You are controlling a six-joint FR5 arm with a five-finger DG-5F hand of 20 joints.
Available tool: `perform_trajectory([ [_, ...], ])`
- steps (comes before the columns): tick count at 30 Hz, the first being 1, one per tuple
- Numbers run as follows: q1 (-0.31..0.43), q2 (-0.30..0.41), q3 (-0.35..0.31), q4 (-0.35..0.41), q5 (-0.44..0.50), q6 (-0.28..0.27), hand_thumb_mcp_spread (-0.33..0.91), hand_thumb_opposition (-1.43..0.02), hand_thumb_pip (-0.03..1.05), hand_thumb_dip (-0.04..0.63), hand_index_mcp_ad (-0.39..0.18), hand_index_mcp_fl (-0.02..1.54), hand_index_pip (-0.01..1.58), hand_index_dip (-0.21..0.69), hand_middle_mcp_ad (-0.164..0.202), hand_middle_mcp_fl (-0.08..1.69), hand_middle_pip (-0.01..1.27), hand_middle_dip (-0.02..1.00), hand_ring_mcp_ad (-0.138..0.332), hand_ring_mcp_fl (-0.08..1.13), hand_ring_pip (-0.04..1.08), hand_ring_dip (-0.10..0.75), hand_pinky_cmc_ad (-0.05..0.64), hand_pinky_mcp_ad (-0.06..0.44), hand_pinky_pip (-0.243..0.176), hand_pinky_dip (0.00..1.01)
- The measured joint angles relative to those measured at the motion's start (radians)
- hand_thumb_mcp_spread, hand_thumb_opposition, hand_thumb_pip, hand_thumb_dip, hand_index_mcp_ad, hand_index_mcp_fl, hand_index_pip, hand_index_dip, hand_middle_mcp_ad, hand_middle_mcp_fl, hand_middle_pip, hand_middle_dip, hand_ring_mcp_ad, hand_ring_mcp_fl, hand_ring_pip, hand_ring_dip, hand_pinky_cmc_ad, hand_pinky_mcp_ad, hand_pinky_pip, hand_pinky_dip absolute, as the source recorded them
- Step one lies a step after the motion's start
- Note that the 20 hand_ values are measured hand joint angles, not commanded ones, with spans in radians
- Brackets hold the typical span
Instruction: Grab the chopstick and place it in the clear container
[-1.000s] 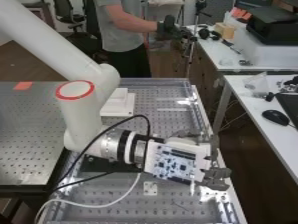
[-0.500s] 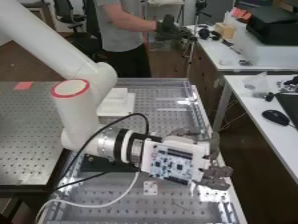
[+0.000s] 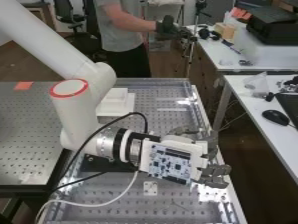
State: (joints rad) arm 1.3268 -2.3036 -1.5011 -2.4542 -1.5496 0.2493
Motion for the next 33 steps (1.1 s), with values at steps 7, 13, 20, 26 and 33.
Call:
perform_trajectory([
  [7,0.001,-0.005,0.0,-0.002,0.0,0.015,0.58,-0.82,0.5,0.309,-0.164,0.78,0.64,0.164,0.059,0.86,0.38,0.59,0.18,0.49,0.08,0.215,0.37,0.164,-0.021,0.17],
  [13,0.003,-0.01,0.006,-0.006,0.008,0.019,0.58,-0.82,0.5,0.309,-0.168,0.79,0.62,0.164,0.061,0.86,0.38,0.59,0.176,0.49,0.08,0.215,0.37,0.164,-0.021,0.17],
  [20,0.004,-0.015,0.015,-0.011,-0.008,0.02,0.58,-0.82,0.46,0.309,-0.168,0.8,0.61,0.164,0.061,0.87,0.38,0.59,0.18,0.49,0.08,0.215,0.37,0.164,-0.021,0.17],
  [26,0.004,-0.022,0.026,-0.018,0.003,0.02,0.58,-0.82,0.46,0.309,-0.168,0.8,0.6,0.164,0.061,0.88,0.37,0.61,0.18,0.49,0.08,0.215,0.37,0.164,-0.021,0.17],
  [33,0.003,-0.027,0.032,-0.016,-0.005,0.019,0.58,-0.83,0.46,0.309,-0.169,0.82,0.6,0.166,0.063,0.9,0.37,0.61,0.18,0.49,0.08,0.215,0.367,0.164,-0.021,0.17],
])
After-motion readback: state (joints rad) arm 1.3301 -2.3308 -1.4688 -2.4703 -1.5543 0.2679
